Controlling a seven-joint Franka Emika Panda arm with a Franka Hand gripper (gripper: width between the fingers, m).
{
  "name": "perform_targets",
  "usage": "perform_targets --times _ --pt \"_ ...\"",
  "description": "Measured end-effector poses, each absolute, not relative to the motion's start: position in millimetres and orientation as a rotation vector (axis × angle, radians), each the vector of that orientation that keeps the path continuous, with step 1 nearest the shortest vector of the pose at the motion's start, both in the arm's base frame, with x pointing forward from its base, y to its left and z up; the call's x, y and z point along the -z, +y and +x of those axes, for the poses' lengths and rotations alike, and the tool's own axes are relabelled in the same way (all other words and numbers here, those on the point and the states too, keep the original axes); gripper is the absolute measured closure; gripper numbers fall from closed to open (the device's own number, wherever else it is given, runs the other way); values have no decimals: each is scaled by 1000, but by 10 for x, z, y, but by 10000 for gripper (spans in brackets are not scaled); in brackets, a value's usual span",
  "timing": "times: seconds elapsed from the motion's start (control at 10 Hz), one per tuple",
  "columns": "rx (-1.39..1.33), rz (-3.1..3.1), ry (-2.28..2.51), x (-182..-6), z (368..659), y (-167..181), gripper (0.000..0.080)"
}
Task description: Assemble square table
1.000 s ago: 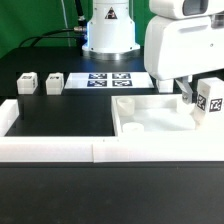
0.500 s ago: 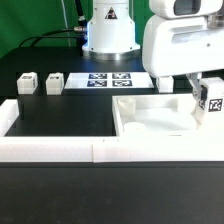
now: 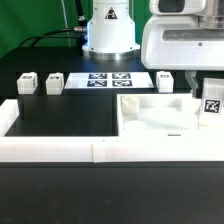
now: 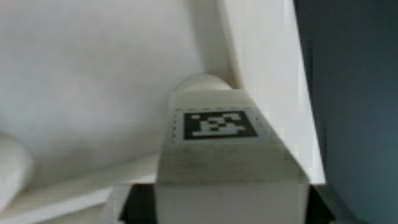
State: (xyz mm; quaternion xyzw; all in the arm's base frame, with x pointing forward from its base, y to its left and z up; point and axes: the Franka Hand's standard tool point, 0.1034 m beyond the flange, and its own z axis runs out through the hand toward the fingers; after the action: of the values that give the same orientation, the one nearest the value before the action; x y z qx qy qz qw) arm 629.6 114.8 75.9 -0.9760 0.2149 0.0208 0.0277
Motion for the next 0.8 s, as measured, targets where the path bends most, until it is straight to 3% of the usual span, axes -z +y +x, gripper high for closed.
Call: perform_targets --times 0.5,0.8 --pt "-48 -2653 1547 -748 6318 1146 508" --pt "-9 -2365 1805 -727 6299 1095 507"
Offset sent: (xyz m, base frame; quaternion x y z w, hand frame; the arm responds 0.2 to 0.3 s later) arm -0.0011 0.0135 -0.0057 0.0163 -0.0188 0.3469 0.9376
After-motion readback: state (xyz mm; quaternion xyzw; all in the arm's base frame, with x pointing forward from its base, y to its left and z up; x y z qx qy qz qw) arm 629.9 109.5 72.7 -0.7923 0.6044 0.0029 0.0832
